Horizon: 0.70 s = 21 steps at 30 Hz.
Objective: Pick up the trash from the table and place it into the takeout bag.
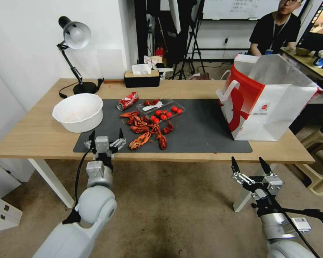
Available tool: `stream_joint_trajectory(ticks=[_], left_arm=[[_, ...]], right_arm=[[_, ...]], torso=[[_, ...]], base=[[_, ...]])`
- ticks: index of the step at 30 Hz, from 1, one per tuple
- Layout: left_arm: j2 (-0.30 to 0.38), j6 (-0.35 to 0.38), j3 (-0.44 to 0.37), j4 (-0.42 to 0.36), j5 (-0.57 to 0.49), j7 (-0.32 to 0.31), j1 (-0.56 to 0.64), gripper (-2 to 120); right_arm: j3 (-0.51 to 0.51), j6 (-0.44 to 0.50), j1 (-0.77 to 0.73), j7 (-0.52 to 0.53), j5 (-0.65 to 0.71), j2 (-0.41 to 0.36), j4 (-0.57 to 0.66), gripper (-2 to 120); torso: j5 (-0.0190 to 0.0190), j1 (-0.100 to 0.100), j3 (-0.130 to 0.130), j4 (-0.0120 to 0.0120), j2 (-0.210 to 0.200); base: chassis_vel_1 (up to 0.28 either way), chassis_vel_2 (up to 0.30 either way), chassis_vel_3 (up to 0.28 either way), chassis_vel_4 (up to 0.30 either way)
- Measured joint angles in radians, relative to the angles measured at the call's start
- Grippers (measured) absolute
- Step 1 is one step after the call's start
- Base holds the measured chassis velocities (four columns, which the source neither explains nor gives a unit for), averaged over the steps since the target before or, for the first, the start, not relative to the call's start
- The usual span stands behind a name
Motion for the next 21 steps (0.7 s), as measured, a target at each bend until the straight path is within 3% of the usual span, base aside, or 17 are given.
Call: stream_joint_trajectory(ticks=[7, 11, 21], left_arm=[[-0.028, 0.002, -0.047, -0.06, 0.053, 0.011, 0.109, 100], [-0.034, -0.023, -0.075, -0.096, 0.035, 0.06, 0.165, 100], [-0.045, -0.055, -0.102, -0.109, 0.033, 0.076, 0.221, 100]], right_arm=[[-0.001, -0.004, 0.0, 0.001, 0.0, -0.001, 0.004, 100], [-0.01, -0.008, 0.006, 0.004, -0.004, -0.002, 0.007, 100], [-0.021, -0.01, 0.005, 0.006, -0.012, -0.002, 0.012, 100]], torso=[[-0.0001, 0.0, 0.0, 0.0, 0.0], [-0.0001, 0.0, 0.0, 0.0001, 0.0], [-0.0002, 0.0, 0.0, 0.0001, 0.0]], base=[[0.0, 0.0, 0.0, 0.0], [0.0, 0.0, 0.0, 0.0], [0.0, 0.0, 0.0, 0.0]])
